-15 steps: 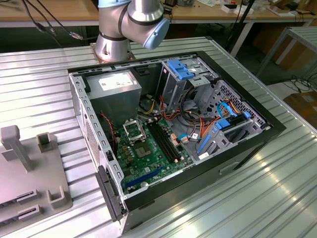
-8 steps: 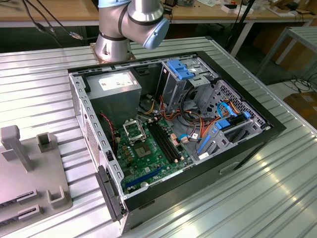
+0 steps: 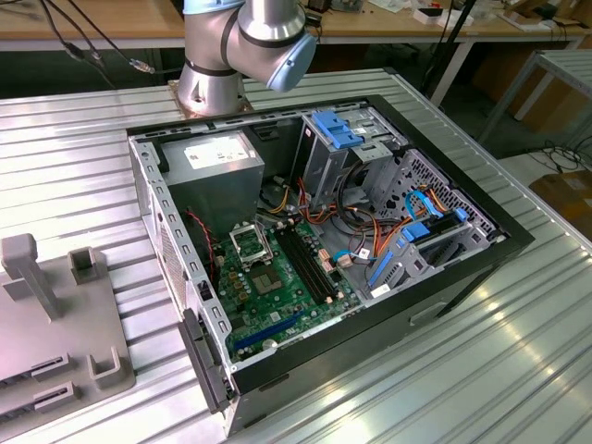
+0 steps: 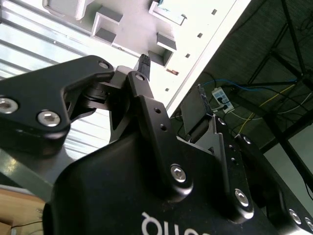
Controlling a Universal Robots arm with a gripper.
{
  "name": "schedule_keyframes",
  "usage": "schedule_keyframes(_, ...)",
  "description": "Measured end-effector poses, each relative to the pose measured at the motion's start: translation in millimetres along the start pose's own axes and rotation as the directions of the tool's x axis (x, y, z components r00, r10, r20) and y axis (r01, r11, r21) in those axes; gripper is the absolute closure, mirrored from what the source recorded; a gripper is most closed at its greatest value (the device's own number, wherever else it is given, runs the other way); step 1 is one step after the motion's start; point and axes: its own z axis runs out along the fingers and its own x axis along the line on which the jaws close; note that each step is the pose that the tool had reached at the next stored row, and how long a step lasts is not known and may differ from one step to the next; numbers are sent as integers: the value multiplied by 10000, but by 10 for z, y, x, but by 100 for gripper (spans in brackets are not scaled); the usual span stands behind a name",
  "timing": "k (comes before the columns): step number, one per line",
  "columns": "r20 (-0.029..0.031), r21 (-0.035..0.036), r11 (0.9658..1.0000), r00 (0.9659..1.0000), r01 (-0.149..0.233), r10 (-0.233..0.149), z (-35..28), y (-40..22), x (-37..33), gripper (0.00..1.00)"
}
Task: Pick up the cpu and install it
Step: 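Pick up the cpu and move it towards the insertion slot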
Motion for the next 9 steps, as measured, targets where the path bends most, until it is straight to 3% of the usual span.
schedule_keyframes(9, -1, 1, 10000, 10000, 0, 0, 3, 1, 0, 47)
